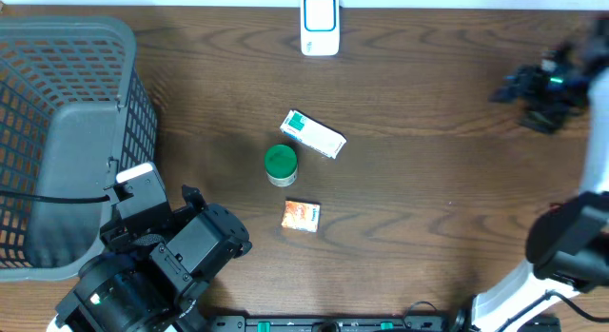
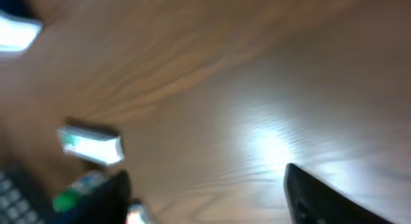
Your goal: Scan the item barcode
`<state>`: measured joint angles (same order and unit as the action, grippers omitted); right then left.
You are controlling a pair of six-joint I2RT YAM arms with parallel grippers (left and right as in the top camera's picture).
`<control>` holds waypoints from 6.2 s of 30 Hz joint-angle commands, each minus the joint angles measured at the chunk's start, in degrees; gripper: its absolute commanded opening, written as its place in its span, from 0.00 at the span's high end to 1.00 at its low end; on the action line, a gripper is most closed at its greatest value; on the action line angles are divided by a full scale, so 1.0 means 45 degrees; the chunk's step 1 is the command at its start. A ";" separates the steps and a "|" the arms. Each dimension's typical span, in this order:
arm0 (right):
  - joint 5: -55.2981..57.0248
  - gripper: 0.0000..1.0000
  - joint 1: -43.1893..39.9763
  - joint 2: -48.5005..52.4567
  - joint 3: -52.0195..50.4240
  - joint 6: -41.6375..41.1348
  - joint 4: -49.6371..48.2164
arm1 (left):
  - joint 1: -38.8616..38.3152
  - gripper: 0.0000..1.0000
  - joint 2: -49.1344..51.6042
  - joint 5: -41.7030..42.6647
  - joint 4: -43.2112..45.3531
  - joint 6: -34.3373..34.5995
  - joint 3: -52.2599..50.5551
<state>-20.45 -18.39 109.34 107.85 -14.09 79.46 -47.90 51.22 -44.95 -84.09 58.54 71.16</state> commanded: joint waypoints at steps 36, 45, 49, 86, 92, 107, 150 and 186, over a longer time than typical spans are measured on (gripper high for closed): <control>-0.3123 0.01 0.8476 0.4697 -0.2249 0.7344 -0.6596 | -0.0005 0.15 0.0000 -0.0117 -0.0068 0.0155 -0.0024; -0.3099 0.42 0.8330 0.5610 -0.2249 0.7334 -0.6533 | -0.0005 0.15 0.0000 -0.0117 -0.0068 0.0155 -0.0024; -0.3045 0.53 0.8179 0.5610 -0.2244 0.7329 -0.6518 | -0.0005 0.15 0.0000 -0.0117 -0.0068 0.0155 -0.0024; -0.1341 0.01 0.8174 0.5042 0.0126 0.7431 -0.2579 | -0.0005 0.15 0.0000 -0.0117 -0.0068 0.0155 -0.0029; 0.0573 0.01 0.9267 0.5042 0.0049 0.6489 -0.3288 | -0.0005 0.15 0.0000 -0.0117 -0.0068 0.0155 -0.0024; 0.5246 0.13 1.0890 0.5095 -0.0549 0.4163 -0.4809 | -0.0005 0.15 0.0000 -0.0117 -0.0068 0.0151 -0.0029; -0.6421 0.57 0.8811 0.4920 -0.0321 0.3623 -0.1549 | -0.0005 0.15 0.0000 -0.0117 -0.0068 0.0151 -0.0029; -0.4580 0.07 0.6528 0.4920 -0.0325 -0.2127 -0.1617 | -0.0005 0.15 0.0000 -0.0117 -0.0068 0.0155 -0.0029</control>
<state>-54.11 10.31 132.81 105.80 -25.67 72.38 -47.90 51.22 -44.93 -84.07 58.54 71.16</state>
